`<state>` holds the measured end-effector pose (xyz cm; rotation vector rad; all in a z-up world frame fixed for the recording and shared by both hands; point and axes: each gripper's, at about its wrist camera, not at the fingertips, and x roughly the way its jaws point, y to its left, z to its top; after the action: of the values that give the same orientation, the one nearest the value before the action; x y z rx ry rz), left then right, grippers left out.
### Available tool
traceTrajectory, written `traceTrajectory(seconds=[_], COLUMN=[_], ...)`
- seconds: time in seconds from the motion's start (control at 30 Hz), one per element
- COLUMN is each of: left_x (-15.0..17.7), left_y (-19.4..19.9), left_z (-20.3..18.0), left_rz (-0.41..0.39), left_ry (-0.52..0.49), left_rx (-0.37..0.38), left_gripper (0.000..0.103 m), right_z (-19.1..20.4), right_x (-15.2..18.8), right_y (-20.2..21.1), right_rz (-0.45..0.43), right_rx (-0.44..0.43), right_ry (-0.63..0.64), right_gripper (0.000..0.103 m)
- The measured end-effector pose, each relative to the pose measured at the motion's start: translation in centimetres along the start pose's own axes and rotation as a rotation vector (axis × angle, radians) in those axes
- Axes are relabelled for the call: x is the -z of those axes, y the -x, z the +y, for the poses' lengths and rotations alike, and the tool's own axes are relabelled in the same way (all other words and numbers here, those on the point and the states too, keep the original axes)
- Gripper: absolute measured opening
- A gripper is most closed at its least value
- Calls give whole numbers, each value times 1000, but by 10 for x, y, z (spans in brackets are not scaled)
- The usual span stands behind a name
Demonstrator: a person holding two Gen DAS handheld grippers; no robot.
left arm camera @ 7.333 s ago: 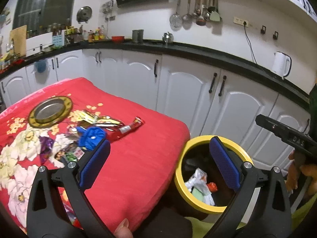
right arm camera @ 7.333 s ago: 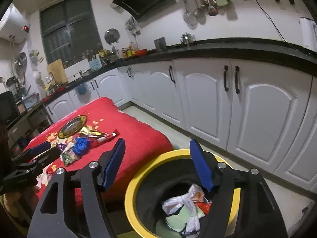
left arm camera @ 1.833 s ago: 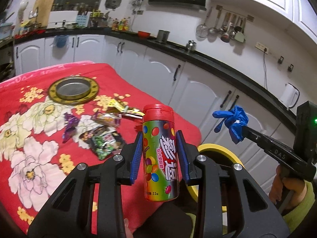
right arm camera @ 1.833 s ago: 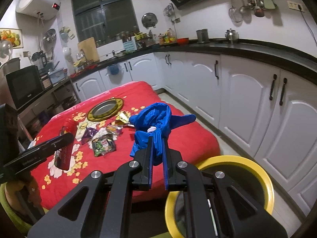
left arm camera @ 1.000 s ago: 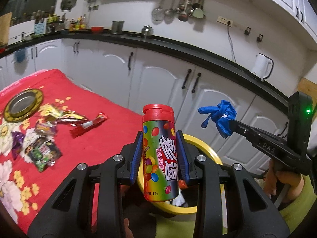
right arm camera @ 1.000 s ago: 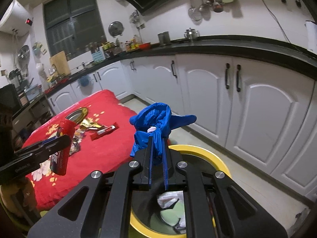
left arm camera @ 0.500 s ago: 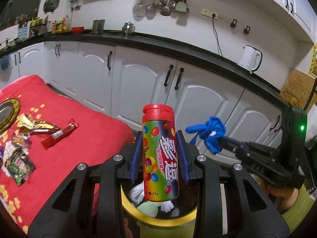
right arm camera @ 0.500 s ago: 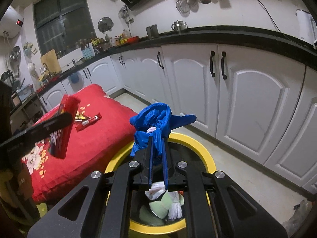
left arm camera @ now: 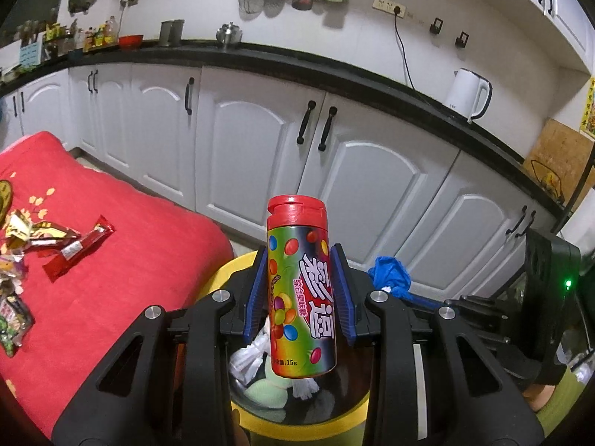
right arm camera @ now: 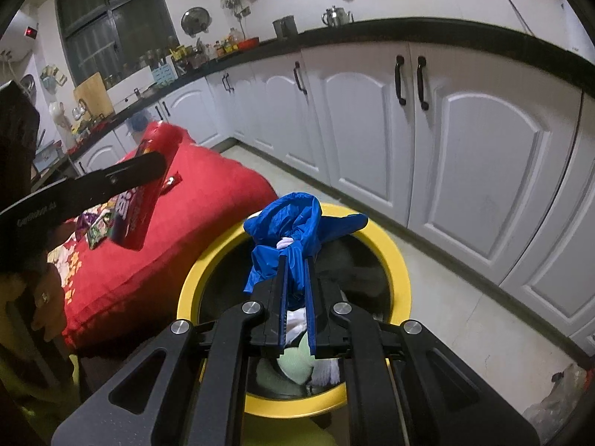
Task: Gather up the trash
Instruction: 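Open both tools to drop the tube and glove into the bin, then move both tools back over the blanket toward the snack wrappers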
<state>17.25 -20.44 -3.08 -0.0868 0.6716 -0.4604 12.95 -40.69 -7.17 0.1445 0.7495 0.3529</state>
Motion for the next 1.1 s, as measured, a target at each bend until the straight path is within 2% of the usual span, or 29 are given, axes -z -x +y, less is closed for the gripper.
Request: traceTrajectory(seconds=[0.3,0.4,0.47,0.57,0.6,0.67,0.8,0.87,1.1], left_x=[2,3,3,3,4,6,8,9,10], left_y=[-16,-18,-19,-20,-20,-18,-10,-4,15], left_z=[1,1,2,3,3,3,6,8,14], left_rz=[35,41,44,51,49,44,35,20,-20], left_ry=[14,14,17,28,27,29,45,47,50], left_rx=[-9,-12,-19,-22,-27,-35,-44,-55,-94], left_gripper=[27,27,35,43,45,56,69,90,92], right_z=[-8,-11,-12,-17,-19,-22,-29,-29,-18], right_x=[10,12,11,10,9,8,7,4,-3], right_y=[-13,-16,-16,-15,-13,-10,-3,-1,7], right_rz=[48,57,54,42,35,22,-6,-18,-51], right_rx=[-16,-18,-13,1,6,14,30,29,21], right_ry=[-22,-30,-32,-41,-46,-54,-78,-87,-62], right_gripper=[11,22,32,38,40,41,46,47,58])
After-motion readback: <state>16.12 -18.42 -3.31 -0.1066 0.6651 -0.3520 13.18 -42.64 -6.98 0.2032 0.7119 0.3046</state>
